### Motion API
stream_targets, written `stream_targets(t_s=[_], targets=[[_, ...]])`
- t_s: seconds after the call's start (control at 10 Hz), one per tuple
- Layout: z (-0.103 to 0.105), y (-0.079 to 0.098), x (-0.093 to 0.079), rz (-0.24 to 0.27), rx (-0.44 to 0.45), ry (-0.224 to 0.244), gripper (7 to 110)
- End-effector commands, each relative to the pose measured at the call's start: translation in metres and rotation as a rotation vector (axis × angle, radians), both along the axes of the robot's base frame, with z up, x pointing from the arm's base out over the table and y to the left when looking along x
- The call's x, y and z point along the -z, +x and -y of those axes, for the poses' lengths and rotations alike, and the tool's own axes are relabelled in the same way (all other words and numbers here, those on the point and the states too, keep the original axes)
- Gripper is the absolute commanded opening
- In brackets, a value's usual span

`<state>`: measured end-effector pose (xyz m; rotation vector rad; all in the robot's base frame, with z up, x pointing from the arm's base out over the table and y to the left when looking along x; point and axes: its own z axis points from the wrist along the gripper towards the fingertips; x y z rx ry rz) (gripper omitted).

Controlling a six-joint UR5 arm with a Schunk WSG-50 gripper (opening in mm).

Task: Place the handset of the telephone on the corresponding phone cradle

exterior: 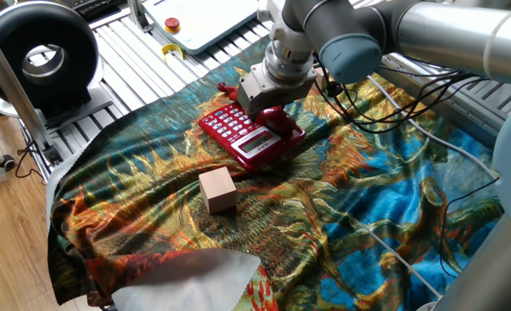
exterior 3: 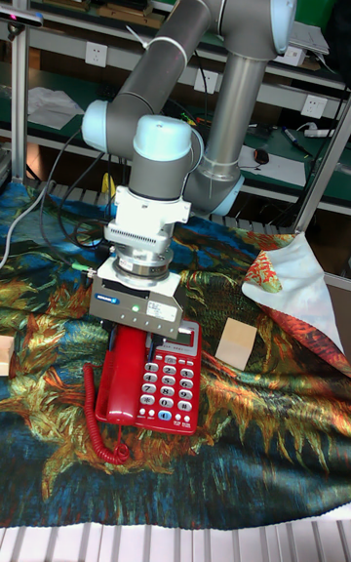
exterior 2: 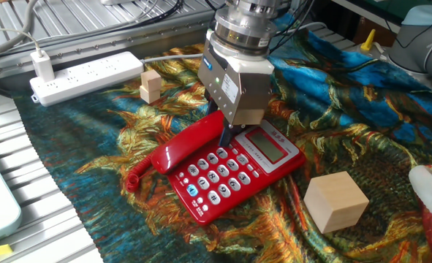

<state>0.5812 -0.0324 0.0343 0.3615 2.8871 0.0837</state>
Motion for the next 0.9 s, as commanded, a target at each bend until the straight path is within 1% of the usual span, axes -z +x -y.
stream_targets(t_s=[0.0, 0.3, 0.5, 0.8], targets=[[0.0, 0.002, 0.001, 0.013, -0.012, 0.011, 66], [0.005, 0.001, 0.004, 0.016, -0.013, 0.003, 66], [0.011, 0.001, 0.005, 0.017, -0.015, -0.016, 66], [0.014, 0.0, 0.003, 0.02, -0.015, -0.022, 66]])
